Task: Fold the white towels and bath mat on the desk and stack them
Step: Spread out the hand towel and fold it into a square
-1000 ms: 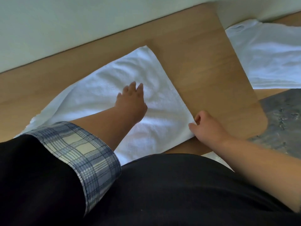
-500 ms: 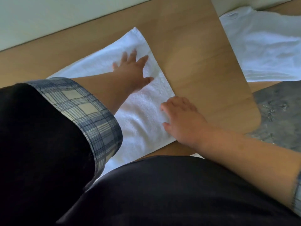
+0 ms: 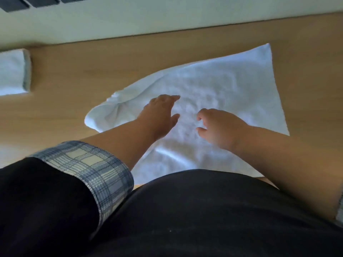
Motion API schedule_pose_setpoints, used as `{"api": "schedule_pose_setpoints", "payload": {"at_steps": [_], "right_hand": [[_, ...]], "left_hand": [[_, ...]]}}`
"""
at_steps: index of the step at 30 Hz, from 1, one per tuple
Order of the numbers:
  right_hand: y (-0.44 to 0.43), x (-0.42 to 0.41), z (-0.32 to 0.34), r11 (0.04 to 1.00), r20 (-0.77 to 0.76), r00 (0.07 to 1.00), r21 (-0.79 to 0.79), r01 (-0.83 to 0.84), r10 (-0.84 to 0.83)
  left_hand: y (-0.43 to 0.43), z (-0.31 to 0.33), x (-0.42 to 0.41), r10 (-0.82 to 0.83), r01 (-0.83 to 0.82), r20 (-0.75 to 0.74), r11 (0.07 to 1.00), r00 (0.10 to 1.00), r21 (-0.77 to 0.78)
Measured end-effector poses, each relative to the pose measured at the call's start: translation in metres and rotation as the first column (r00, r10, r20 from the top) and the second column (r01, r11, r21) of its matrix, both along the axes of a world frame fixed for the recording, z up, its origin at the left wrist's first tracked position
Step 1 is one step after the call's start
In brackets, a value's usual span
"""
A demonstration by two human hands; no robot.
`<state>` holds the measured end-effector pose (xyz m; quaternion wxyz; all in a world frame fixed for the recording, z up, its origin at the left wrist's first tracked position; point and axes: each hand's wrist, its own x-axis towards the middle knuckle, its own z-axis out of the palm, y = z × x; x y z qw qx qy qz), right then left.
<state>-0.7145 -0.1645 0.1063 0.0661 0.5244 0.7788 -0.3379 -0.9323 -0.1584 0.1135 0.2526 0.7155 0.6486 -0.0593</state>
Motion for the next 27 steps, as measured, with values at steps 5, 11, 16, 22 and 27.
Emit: {"api": "schedule_pose_setpoints", "payload": {"at_steps": [5,11,16,22,27], "right_hand": [[0.006,-0.134,0.007,0.999,-0.208,0.978,-0.045,0.025,-0.034],[0.005,-0.247,0.005,0.988,-0.279,0.952,-0.122,0.097,-0.128],[0.015,-0.272,0.000,0.973,-0.123,0.965,-0.035,0.230,-0.232],[0.034,-0.274,-0.004,0.880,0.076,0.901,-0.192,0.434,-0.428],[0.029,-0.288,0.009,0.903,0.031,0.933,-0.243,0.355,-0.359]], "left_hand": [[-0.023,0.003,-0.121,0.255,-0.251,-0.011,0.956,0.967,0.149],[-0.027,-0.013,-0.214,0.696,-0.687,0.054,0.717,0.716,-0.121],[-0.008,-0.014,-0.246,0.551,-0.535,0.194,0.835,0.812,-0.129],[0.021,-0.025,-0.258,0.674,-0.600,0.401,0.737,0.620,-0.311],[0.054,-0.024,-0.262,0.832,-0.657,0.486,0.526,0.267,-0.540]]}}
